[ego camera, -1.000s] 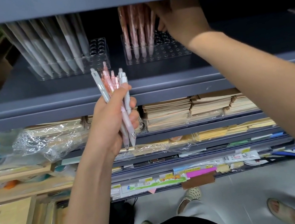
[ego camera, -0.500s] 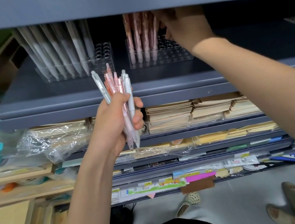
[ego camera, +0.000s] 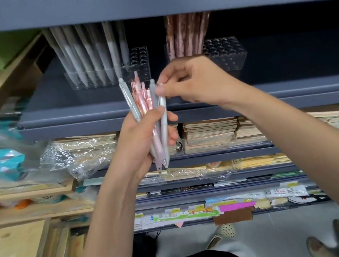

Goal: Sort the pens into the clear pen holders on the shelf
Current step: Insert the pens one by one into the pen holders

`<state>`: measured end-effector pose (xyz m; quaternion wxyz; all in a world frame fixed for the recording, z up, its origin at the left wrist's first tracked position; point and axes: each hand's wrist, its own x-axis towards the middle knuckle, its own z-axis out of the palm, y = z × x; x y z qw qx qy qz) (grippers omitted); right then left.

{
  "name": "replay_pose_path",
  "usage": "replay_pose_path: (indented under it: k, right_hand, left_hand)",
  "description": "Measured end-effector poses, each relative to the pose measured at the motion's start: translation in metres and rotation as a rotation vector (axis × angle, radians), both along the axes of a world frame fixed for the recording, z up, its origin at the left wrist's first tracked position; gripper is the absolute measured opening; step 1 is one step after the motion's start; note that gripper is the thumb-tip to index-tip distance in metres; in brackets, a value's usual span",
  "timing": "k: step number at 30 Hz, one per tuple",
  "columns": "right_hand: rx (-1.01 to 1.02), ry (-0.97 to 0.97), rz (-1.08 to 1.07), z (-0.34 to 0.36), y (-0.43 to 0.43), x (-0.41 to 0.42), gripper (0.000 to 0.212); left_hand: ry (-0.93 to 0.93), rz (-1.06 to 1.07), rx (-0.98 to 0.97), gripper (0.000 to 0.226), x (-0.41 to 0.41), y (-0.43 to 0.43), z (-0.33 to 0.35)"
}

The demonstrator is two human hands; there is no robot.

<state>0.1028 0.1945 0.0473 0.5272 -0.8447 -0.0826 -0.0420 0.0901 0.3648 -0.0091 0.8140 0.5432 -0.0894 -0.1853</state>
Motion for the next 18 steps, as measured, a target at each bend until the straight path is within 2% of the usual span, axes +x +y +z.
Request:
replay_pose_path:
  k: [4,8,13,15,18]
  right_hand:
    - [0.102,0.068,0.040,-0.004,0.004,0.007,0.019]
    - [0.380,-0.002,-0.030,0.001,0.010,0.014,0.011]
    - [0.620,-0.055,-0.117,0.001,0.024,0.018,0.018]
    - [0.580,-0.014,-0.110,-0.005,0.034,0.015,0.021]
    - [0.389,0.040,-0.085,-0.011,0.045,0.015,0.015]
  left_hand:
    - [-0.045,0.034,0.029,0.016,0.000,0.006,-0.002]
    - [-0.025,0.072,0.009,0.015,0.003,0.017,-0.005]
    - [-0.027,0.139,0.007,0.008,0.007,0.031,-0.008]
    - [-0.027,0.180,0.000,0.010,0.010,0.034,-0.007]
    - [-0.032,0.227,0.020,0.023,0.013,0.038,-0.006]
